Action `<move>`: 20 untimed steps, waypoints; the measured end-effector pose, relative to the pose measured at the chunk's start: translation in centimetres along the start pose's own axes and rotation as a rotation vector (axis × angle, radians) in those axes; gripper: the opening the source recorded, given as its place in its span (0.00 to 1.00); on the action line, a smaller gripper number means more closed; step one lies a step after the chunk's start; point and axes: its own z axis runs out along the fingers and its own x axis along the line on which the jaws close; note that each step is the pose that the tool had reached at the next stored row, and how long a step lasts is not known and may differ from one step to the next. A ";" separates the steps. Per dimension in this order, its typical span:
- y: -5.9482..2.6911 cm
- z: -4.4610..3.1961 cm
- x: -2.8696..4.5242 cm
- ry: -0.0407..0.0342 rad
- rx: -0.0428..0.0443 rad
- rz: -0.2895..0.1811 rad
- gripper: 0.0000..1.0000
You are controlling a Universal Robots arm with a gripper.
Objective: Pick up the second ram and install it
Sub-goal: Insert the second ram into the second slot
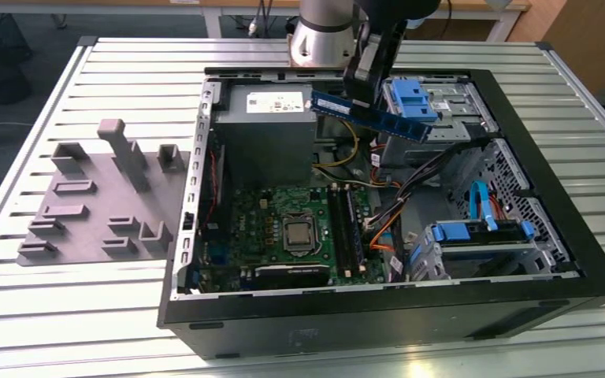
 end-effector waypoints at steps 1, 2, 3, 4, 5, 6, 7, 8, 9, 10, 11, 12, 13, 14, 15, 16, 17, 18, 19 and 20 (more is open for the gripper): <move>0.00 0.00 0.00 -0.0001 0.0000 0.003 0.14; 0.00 0.00 0.00 -0.0002 -0.0001 0.007 0.14; 0.00 0.00 0.00 -0.0003 -0.0002 0.010 0.14; 0.00 0.00 0.00 -0.0003 -0.0002 0.013 0.14; 0.00 0.00 0.00 -0.0004 -0.0001 0.017 0.14; 0.00 0.01 0.00 -0.0006 -0.0001 0.020 0.14; 0.00 0.01 0.00 -0.0006 -0.0001 0.024 0.14; 0.00 0.01 0.00 -0.0008 -0.0001 0.027 0.14; 0.00 0.01 0.00 -0.0008 -0.0002 0.031 0.14; 0.00 0.01 0.00 -0.0009 -0.0002 0.034 0.14; 0.00 0.01 0.00 -0.0011 -0.0002 0.038 0.14; 0.00 0.01 0.00 -0.0011 -0.0002 0.041 0.14; 0.00 0.01 0.00 -0.0012 -0.0002 0.045 0.14; 0.00 0.01 0.00 -0.0013 -0.0002 0.049 0.14; 0.00 0.01 0.00 -0.0014 -0.0002 0.053 0.14; 0.00 0.01 0.00 -0.0015 -0.0001 0.056 0.14; 0.00 0.01 0.00 -0.0016 -0.0001 0.060 0.14; 0.00 0.01 0.00 -0.0017 -0.0001 0.064 0.14; 0.00 0.02 0.00 -0.0018 -0.0002 0.067 0.14; 0.00 0.02 0.00 -0.0019 -0.0002 0.071 0.14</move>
